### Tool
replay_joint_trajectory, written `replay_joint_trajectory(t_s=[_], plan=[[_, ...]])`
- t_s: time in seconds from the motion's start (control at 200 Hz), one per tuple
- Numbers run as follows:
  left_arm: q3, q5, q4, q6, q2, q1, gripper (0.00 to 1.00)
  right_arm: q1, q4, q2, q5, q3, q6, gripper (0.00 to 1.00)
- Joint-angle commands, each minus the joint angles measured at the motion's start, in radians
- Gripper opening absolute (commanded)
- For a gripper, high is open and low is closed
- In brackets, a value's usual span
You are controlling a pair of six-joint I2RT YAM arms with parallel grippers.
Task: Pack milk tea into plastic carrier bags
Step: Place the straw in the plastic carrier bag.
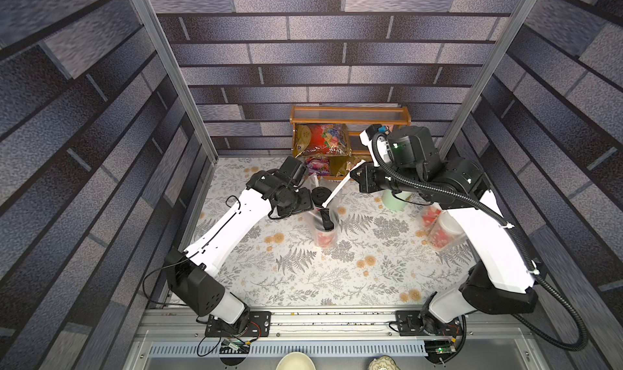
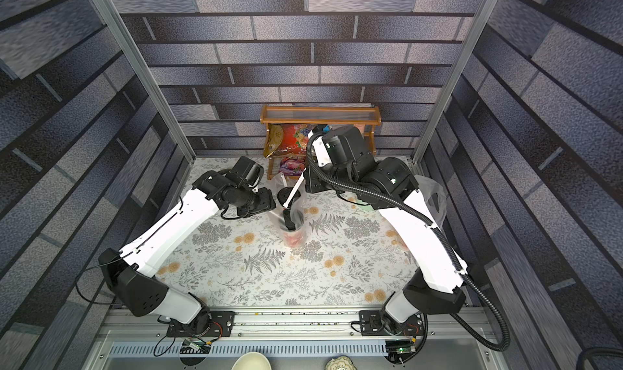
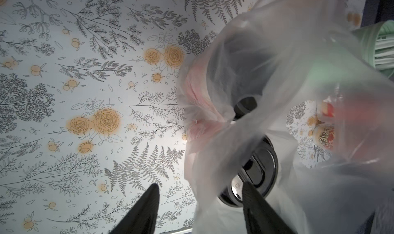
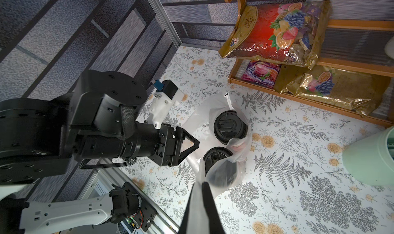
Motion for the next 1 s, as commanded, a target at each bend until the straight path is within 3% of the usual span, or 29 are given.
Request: replay_joint_trajectory(t_s=[0.0, 0.13, 0.341, 0.516, 0.992], plan=[[-0.031, 0.072, 0.017, 0.0, -0.073, -0.008, 0.58, 0.014, -0.071, 0.025, 0.06, 0.037, -0.008, 0.0], [-0.077, 0.094, 0.05, 0.001, -0.11, -0.009, 0.44, 0.037, -0.089, 0.035, 0.062, 0.023, -0.007, 0.0], [-0.104, 0.139, 0.089, 0.004, -0.133, -0.007, 0.12, 0.104, -0.097, 0.04, 0.084, -0.025, 0.005, 0.0], [-0.127, 0.22, 0.134, 0.03, -0.154, -0.007, 0.0, 0.141, -0.079, 0.048, 0.12, -0.084, 0.01, 0.0], [-0.146, 0.247, 0.125, 0.073, -0.172, 0.001, 0.0, 0.182, 0.007, 0.066, 0.117, -0.228, 0.016, 0.0]])
